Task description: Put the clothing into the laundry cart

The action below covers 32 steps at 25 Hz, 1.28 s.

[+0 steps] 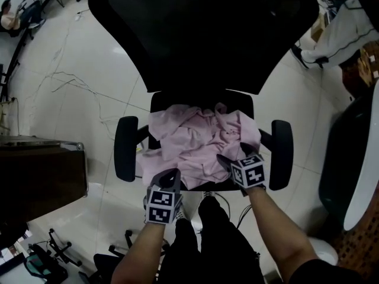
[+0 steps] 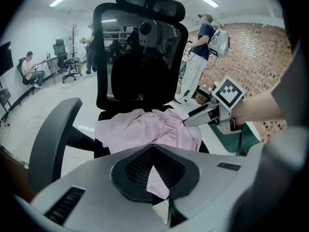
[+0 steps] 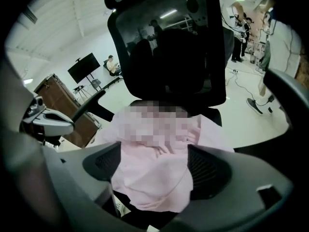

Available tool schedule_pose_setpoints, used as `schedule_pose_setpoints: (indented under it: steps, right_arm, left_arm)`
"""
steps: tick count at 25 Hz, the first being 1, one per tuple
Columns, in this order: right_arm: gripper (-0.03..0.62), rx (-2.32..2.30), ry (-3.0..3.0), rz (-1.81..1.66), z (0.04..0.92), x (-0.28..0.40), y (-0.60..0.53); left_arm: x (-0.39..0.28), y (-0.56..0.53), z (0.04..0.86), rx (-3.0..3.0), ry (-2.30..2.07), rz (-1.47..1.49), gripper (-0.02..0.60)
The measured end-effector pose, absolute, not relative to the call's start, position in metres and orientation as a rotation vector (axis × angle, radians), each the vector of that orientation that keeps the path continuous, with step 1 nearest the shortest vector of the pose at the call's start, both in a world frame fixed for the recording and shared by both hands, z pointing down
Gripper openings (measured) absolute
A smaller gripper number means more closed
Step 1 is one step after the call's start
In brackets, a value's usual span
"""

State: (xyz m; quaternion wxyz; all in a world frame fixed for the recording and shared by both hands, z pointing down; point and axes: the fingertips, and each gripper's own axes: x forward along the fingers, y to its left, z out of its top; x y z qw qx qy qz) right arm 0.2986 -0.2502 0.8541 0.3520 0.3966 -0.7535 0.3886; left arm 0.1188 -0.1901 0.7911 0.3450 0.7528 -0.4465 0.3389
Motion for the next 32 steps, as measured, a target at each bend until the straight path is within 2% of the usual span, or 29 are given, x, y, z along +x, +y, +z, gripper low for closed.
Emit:
schedule_pose_setpoints:
  steps: [18,32]
  right_arm:
    - [0.457,0.93,-1.837,0.872,0.948,0.292,-0.297]
    - [0.477,0.89,-1.766,0.699,0.989,0.298,-0.289]
  left_arm:
    - [0.11,-0.214,0.867,1.832,-1.175,0.86,0.0]
    - [0.12,-0.206,0.878,1.834,-1.145,0.864,0.0]
